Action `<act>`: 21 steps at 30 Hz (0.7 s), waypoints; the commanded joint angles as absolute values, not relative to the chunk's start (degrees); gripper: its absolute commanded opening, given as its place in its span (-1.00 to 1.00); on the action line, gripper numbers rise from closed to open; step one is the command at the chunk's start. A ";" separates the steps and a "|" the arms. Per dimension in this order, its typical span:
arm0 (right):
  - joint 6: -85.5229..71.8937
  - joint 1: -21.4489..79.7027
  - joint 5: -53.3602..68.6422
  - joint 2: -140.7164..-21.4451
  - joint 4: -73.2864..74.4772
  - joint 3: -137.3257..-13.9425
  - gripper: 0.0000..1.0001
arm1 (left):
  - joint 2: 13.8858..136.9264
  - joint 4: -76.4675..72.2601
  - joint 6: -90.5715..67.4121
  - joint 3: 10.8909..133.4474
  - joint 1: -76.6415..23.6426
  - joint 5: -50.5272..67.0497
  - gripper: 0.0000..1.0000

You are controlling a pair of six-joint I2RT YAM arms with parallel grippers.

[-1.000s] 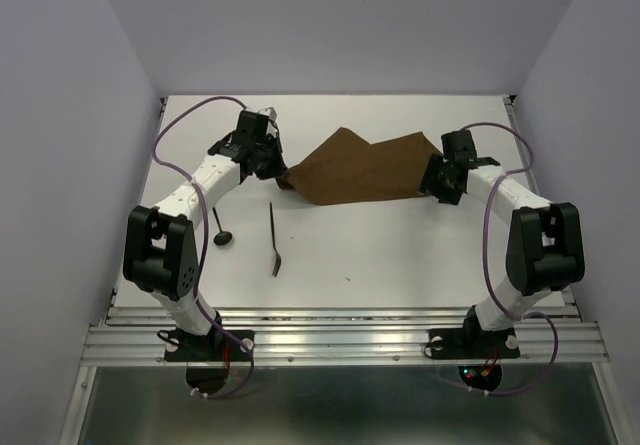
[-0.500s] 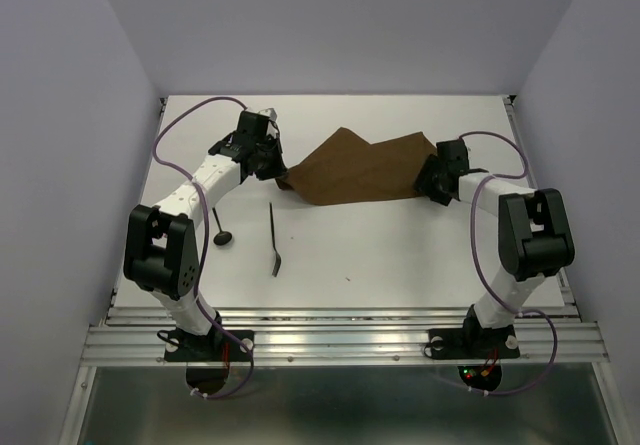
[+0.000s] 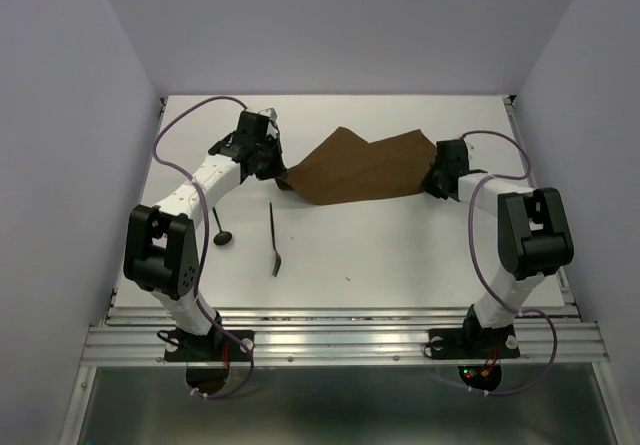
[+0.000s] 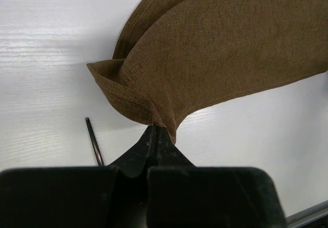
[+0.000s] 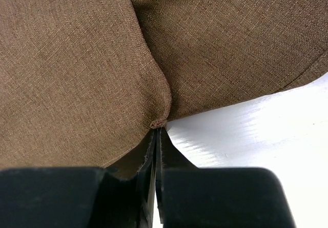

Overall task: Fold the napkin into a case and place the utensils inside
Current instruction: Pick up the crumpled napkin from the center of the board.

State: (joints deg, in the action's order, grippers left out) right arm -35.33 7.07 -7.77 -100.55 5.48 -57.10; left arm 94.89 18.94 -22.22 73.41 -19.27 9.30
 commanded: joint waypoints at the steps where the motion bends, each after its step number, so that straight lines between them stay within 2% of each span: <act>1: -35.24 6.59 -9.40 -97.91 2.46 -57.13 -0.94 | 92.90 18.63 -21.01 74.71 -19.16 8.70 -1.00; 2: -35.51 6.59 -10.19 -97.21 2.46 -56.95 -0.83 | 92.99 18.72 -20.92 74.71 -19.16 8.70 -1.00; 4: -35.60 6.59 -11.07 -96.68 2.46 -55.99 -0.41 | 92.90 18.72 -20.92 74.71 -19.16 8.61 -1.00; 5: -35.42 6.59 -11.42 -96.59 2.46 -55.90 -0.06 | 92.99 18.81 -20.83 74.71 -19.16 8.61 -1.00; 7: -35.33 5.89 -11.16 -96.94 2.46 -55.81 0.19 | 92.99 18.81 -20.74 74.88 -19.16 8.61 -1.00; 9: -35.33 5.37 -10.90 -97.73 2.46 -55.90 0.31 | 93.08 18.98 -20.74 75.06 -19.16 8.70 -1.00; 14: -34.28 4.83 -9.84 -99.75 2.46 -56.95 0.25 | 93.08 18.98 -20.83 75.15 -19.16 8.70 -1.00; 17: -34.01 4.83 -9.67 -100.46 2.37 -57.39 -0.02 | 93.16 18.98 -20.83 75.06 -19.07 8.70 -1.00; 20: -33.93 4.83 -9.49 -101.07 2.37 -57.83 -0.15 | 93.08 19.07 -20.92 74.88 -19.16 8.70 -1.00; 21: -33.93 4.83 -9.41 -101.07 2.29 -58.09 -0.26 | 93.08 19.07 -20.92 74.97 -19.16 8.79 -1.00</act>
